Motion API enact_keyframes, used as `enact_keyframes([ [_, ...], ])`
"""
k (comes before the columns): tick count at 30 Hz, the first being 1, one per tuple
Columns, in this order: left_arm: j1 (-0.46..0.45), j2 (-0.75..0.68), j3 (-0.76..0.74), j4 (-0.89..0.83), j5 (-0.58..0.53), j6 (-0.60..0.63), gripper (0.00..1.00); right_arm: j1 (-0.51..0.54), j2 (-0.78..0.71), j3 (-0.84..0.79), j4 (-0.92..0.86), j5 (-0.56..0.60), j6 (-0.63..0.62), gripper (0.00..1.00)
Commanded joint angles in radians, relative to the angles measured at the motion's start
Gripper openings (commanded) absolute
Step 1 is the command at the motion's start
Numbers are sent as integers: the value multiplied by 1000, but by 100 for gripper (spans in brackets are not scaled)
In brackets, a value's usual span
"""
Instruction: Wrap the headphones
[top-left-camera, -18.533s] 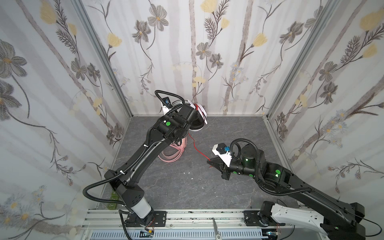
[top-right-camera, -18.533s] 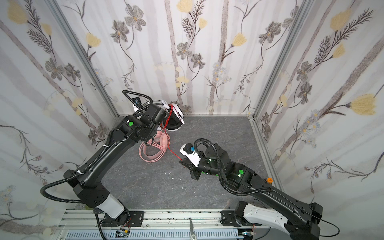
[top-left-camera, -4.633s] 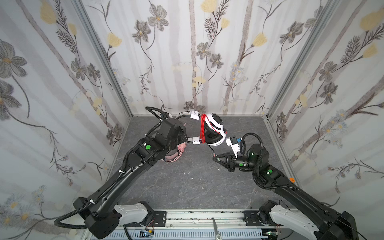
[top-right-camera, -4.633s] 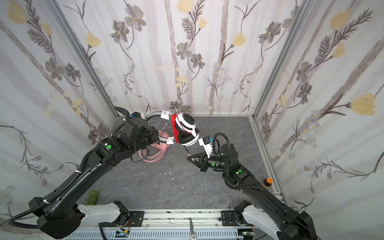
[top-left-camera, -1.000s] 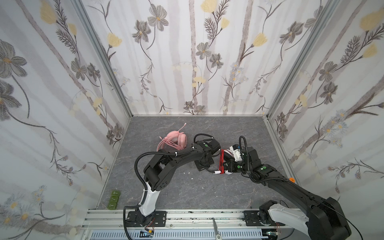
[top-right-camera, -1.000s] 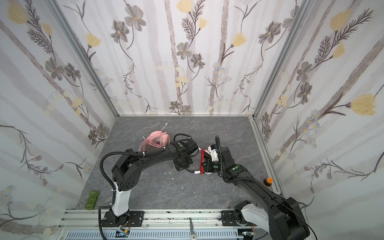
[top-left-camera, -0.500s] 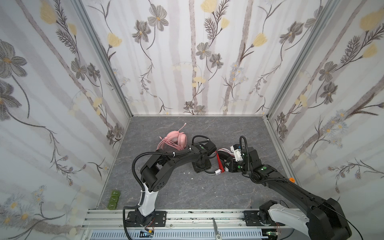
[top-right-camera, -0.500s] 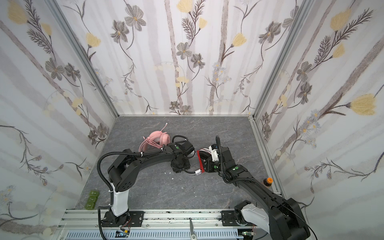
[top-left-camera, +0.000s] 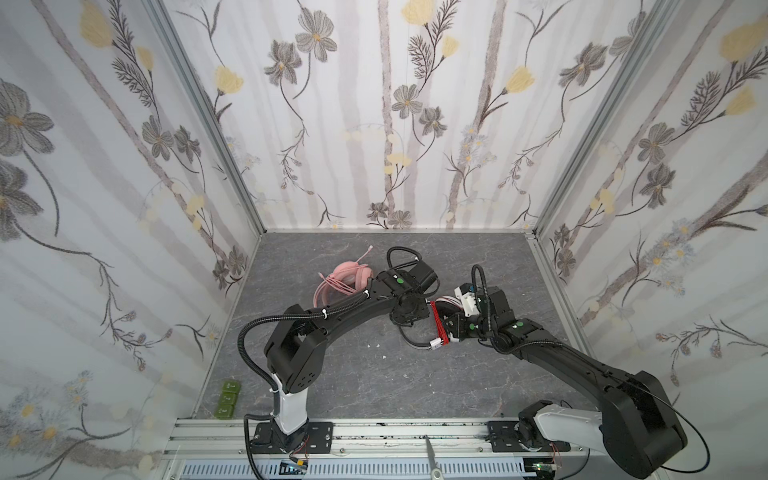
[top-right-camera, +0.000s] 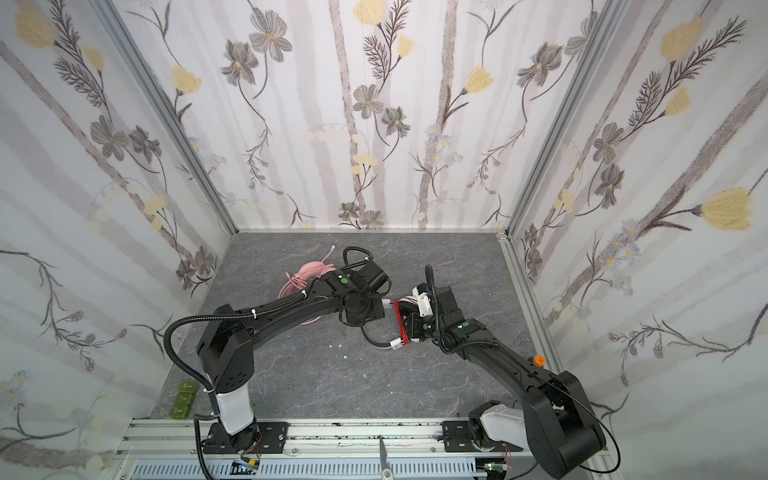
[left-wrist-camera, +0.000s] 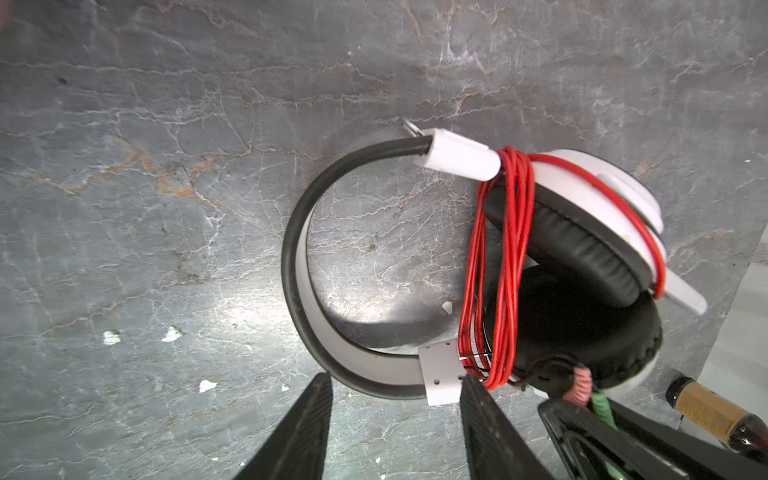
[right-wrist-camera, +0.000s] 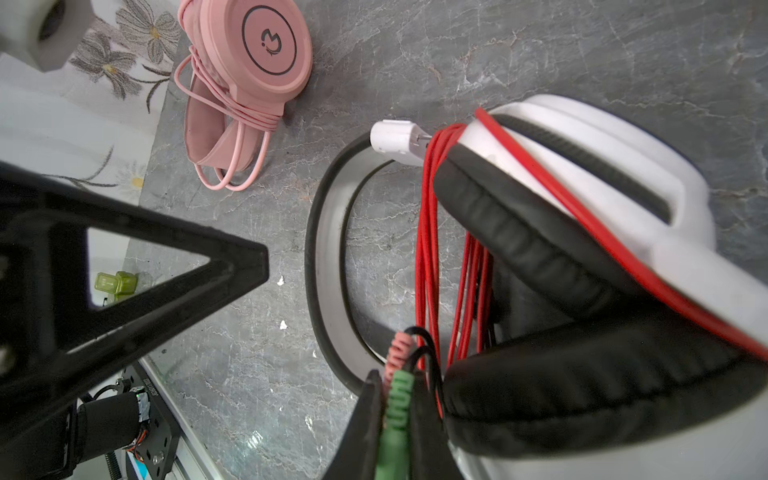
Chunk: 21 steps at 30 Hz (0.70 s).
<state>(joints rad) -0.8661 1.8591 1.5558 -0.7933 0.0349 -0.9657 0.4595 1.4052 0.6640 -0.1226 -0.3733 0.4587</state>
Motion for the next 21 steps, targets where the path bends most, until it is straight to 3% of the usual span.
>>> enact_keyframes([
  [1,0,-18,10,-39,-38,27,52,-1,28,44,49,-37,-20,30],
  [3,0,-26,4,-38,-38,30,52,-1,37,66,38,-41,-26,44],
  [6,0,-39,-15,-23,-31,36,52,-1,31,77,31,-44,-42,52],
  [21,-42,-9,28,11,12,73,52,-61,-138,121,-16,-13,-94,52],
])
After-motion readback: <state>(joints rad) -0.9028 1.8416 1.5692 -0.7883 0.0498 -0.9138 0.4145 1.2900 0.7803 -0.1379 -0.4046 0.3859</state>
